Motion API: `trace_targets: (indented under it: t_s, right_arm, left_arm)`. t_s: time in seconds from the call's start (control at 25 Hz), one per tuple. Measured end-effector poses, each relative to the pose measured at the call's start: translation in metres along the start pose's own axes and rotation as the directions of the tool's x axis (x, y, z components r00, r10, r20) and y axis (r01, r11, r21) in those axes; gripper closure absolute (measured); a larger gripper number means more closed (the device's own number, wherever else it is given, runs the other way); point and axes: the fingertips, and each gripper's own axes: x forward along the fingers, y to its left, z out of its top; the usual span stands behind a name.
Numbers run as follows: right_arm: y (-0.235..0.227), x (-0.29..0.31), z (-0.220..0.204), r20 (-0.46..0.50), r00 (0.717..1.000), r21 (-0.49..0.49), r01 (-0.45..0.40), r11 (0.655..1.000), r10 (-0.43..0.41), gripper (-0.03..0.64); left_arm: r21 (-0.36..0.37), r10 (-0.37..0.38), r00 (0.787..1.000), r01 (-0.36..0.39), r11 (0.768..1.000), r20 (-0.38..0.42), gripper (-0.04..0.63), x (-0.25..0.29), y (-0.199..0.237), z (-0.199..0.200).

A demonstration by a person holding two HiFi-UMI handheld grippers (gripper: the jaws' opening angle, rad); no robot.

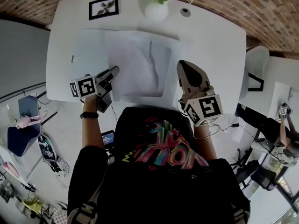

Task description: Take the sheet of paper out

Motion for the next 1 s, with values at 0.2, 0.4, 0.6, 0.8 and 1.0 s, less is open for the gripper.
trace_targets:
  t_s: [0.2, 0.4, 0.6, 0.8, 1.0]
  right_arm:
    - [0.007, -0.001, 0.008, 0.017, 0.999, -0.012, -0.029, 1.000, 0.029, 0.598]
    - [0.006, -0.003, 0.014, 0.032, 0.999, -0.009, -0.042, 0.999, 0.042, 0.598]
    - [0.002, -0.003, 0.017, 0.039, 0.998, 0.005, -0.058, 0.998, 0.058, 0.598]
    - [0.001, -0.004, 0.026, 0.072, 0.995, 0.020, -0.065, 0.998, 0.063, 0.598]
    - [-0.011, -0.011, 0.032, 0.079, 0.997, 0.004, -0.021, 1.000, 0.020, 0.598]
  left_arm:
    - [0.000, -0.002, 0.998, 0.002, 1.000, 0.070, 0.572, -0.022, -0.010, 0.006]
    - [0.006, -0.026, 0.987, 0.025, 1.000, 0.156, 0.572, -0.047, -0.025, 0.019]
    - [-0.009, -0.087, 0.963, 0.092, 0.996, 0.253, 0.572, -0.058, -0.062, 0.035]
    - [0.068, -0.182, 0.943, 0.170, 0.983, 0.280, 0.572, -0.055, -0.107, 0.052]
    - [0.184, -0.261, 0.918, 0.213, 0.960, 0.300, 0.572, -0.046, -0.148, 0.063]
